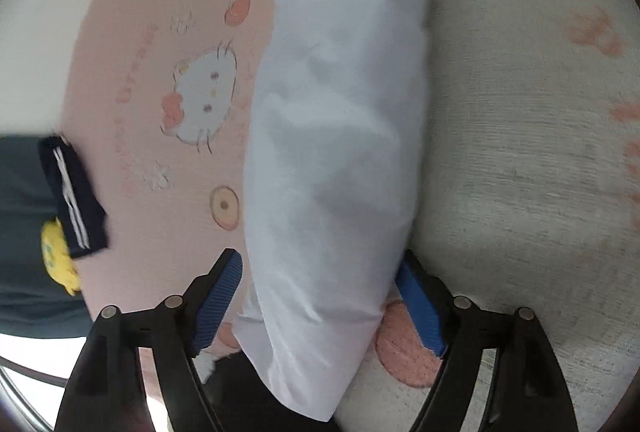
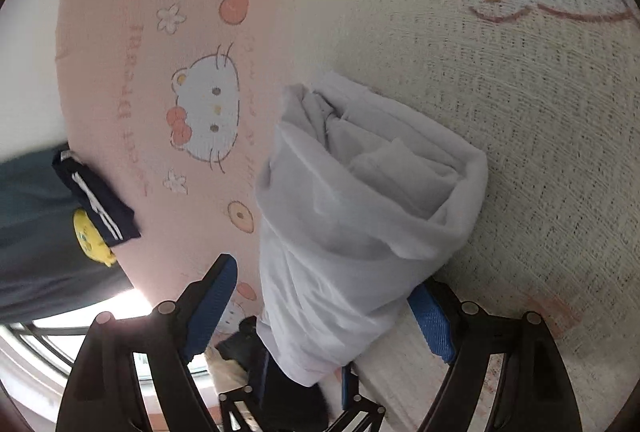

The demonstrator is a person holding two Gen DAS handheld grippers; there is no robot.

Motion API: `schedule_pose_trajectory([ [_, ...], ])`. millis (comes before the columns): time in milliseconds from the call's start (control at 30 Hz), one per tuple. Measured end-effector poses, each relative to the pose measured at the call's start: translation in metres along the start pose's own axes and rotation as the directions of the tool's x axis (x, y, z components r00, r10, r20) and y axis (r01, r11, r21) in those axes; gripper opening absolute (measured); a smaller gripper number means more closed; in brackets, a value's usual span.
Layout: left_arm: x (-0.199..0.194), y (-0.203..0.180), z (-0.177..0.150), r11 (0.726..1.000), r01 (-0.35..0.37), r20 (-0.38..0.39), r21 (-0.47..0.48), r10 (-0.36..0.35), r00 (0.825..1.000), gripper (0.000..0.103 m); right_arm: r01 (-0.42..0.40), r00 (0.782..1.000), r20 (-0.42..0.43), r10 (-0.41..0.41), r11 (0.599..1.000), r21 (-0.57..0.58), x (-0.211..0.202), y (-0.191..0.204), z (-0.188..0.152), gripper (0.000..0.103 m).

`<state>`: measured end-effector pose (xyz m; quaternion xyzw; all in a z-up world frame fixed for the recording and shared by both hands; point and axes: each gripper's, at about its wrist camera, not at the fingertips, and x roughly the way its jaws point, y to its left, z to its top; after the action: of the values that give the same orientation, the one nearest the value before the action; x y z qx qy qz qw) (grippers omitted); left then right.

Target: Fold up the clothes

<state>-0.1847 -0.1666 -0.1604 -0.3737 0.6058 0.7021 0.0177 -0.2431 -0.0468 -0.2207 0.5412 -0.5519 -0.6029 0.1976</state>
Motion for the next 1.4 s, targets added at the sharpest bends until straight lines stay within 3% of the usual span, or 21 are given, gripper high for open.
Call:
schedule_pose_trajectory([
  [100,0.014,0.015,0.006,0.999,-0.012,-0.039,-0.043,0.011,0.999,0.1,-0.007,1.0,-0.004,0.008,1.0,0.025,0.002,-0.001,0.002,0.083],
  [167,0.022,0.021,0.011,0.998,0.0,-0.062,-0.071,-0.004,0.998,0.1,0.0,1.0,-0.011,0.001,0.999,0.033,0.001,0.0,0.003,0.083],
  [333,0.02,0.025,0.006,0.992,-0.011,-0.034,-0.125,0.007,0.999,0.1,0.016,1.0,0.007,-0.016,0.999,0.037,0.006,0.003,0.006,0.083],
  [500,0.013,0.031,0.002,0.97,0.048,0.008,-0.24,-0.048,0.999,0.101,0.019,0.998,0.053,-0.019,1.0,0.003,0.011,0.006,0.005,0.083],
  [567,0.009,0.027,0.002,0.968,0.054,0.028,-0.246,-0.048,0.998,0.1,0.025,0.996,0.084,-0.021,0.999,-0.044,0.013,0.008,0.002,0.08],
  [600,0.011,0.028,0.002,0.966,0.07,0.034,-0.249,-0.064,0.997,0.099,0.038,0.995,0.098,-0.031,0.996,-0.075,0.016,0.01,0.001,0.071],
  [633,0.012,0.028,0.003,0.964,0.087,0.041,-0.253,-0.079,0.996,0.096,0.077,0.992,0.112,-0.066,0.992,-0.097,0.017,0.012,-0.001,0.059],
  [667,0.005,0.026,0.0,0.961,0.109,0.054,-0.255,-0.098,0.994,0.084,0.113,0.988,0.123,-0.098,0.986,-0.122,0.018,0.01,-0.001,0.049],
  [700,0.004,0.024,-0.001,0.961,0.133,0.071,-0.244,-0.119,0.99,0.067,0.149,0.982,0.135,-0.129,0.978,-0.146,0.02,0.009,-0.002,0.027],
  [733,0.003,0.022,-0.001,0.96,0.156,0.089,-0.231,-0.139,0.986,0.058,0.133,0.985,0.128,-0.116,0.983,-0.129,0.019,0.004,0.0,0.016],
  [800,0.001,0.01,0.003,0.975,0.138,0.107,-0.173,-0.12,0.987,0.031,0.118,0.988,0.108,-0.106,0.988,-0.103,0.019,-0.001,0.005,0.016],
  [867,0.0,0.002,0.007,0.982,0.111,0.102,-0.15,-0.096,0.99,0.022,0.146,0.987,0.091,-0.136,0.982,-0.123,0.021,0.005,0.008,0.016],
  [1000,0.003,0.015,0.009,0.955,0.162,0.068,-0.249,-0.149,0.986,0.017,0.236,0.97,0.123,-0.211,0.94,-0.245,0.021,0.028,-0.001,0.016],
  [1167,-0.012,0.028,0.003,0.907,0.234,0.051,-0.35,-0.232,0.971,0.013,0.274,0.961,0.132,-0.243,0.897,-0.347,0.002,0.043,-0.019,0.015],
  [1333,-0.041,0.012,-0.002,0.911,0.253,0.06,-0.326,-0.247,0.967,0.013,0.329,0.944,0.167,-0.285,0.855,-0.4,-0.028,0.037,-0.05,0.015],
  [1400,-0.056,0.008,-0.005,0.893,0.276,0.062,-0.355,-0.273,0.96,0.013,0.337,0.939,0.196,-0.281,0.861,-0.381,-0.045,0.026,-0.064,0.015],
])
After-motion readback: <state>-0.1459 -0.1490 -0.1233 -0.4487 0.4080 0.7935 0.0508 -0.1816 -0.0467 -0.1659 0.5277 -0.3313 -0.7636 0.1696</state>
